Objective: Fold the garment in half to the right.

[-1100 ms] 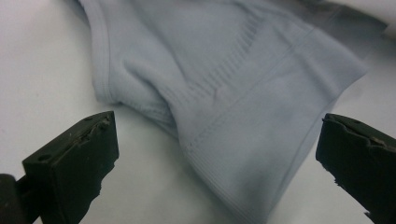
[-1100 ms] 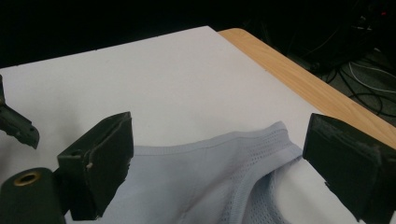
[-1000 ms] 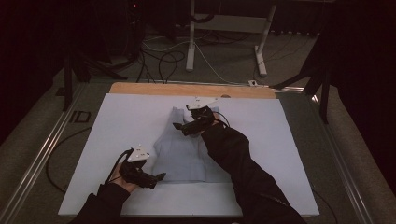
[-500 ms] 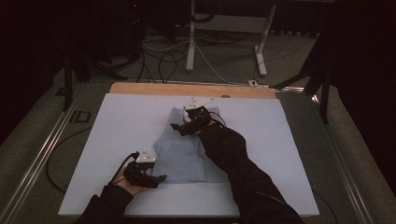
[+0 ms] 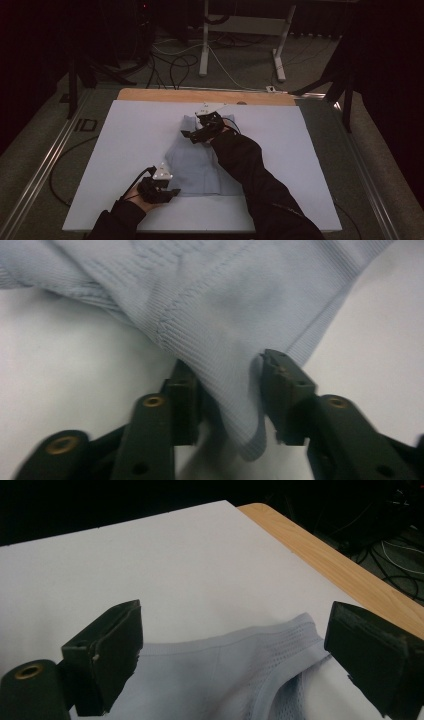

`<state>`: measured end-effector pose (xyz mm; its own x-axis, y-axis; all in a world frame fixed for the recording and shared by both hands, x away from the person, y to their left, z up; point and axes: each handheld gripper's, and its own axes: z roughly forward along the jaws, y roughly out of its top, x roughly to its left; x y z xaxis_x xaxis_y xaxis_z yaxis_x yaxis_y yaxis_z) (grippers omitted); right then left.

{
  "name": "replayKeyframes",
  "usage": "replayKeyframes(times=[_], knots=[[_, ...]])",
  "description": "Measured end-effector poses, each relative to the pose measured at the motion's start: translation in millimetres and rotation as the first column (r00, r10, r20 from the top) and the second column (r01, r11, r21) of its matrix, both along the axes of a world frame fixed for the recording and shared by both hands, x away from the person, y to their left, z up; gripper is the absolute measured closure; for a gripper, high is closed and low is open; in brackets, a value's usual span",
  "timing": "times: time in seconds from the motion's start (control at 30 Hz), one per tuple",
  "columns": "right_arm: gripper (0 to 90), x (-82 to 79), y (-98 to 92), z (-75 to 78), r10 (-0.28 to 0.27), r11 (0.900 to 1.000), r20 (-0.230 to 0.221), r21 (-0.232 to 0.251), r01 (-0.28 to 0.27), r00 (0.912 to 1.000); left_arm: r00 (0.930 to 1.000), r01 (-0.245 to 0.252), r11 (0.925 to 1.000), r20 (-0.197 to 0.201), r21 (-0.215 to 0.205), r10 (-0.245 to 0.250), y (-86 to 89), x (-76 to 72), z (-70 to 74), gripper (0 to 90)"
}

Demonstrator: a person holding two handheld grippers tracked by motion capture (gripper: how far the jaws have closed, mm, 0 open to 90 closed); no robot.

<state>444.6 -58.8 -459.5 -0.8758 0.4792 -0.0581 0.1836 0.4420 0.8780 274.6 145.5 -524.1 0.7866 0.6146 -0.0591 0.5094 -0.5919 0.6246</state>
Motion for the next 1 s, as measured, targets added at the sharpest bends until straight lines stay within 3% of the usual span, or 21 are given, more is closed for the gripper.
replayKeyframes(times=[0.17,0.3,0.5,0.67,0.7,0.9,1.0], knots=[[8.8,6.1,4.4,-1.6,0.01,1.0,-0.018,-0.008,-0.01,0.9998,0.999,0.043,0.9988,0.004,0.022,-0.043,-5.6,-2.8,1.8,78.0],[8.8,11.0,11.4,-4.0,0.013,0.999,-0.022,-0.033,-0.013,0.9997,0.9992,0.038,0.9992,0.01,0.008,-0.038,-5.8,-2.2,2.5,83.9],[8.8,23.1,18.9,-2.9,-0.001,0.999,-0.029,-0.032,0.001,0.9996,0.9988,0.022,0.9995,0.044,-0.02,-0.022,-3.9,-2.5,9.1,85.2],[8.8,32.2,23.2,-4.7,-0.013,0.999,-0.055,-0.035,0.011,0.9984,0.9993,0.021,0.9994,0.033,-0.029,-0.02,-2.5,-1.0,7.9,85.2],[8.8,39.3,25.4,-7.2,-0.023,0.999,-0.077,-0.028,0.021,0.9968,0.9992,0.025,0.9991,0.031,-0.034,-0.024,-2.2,-0.7,7.6,85.2],[8.8,56.9,31.4,-12.2,-0.106,0.994,-0.095,-0.037,0.103,0.9899,0.9989,0.027,0.999,0.039,-0.036,-0.025,-1.8,-0.9,6.7,85.2],[8.8,63.0,34.2,-14.2,-0.119,0.993,-0.111,-0.04,0.116,0.9866,0.999,0.021,0.9989,0.041,-0.042,-0.019,-1.3,-1.1,6.3,85.2]])
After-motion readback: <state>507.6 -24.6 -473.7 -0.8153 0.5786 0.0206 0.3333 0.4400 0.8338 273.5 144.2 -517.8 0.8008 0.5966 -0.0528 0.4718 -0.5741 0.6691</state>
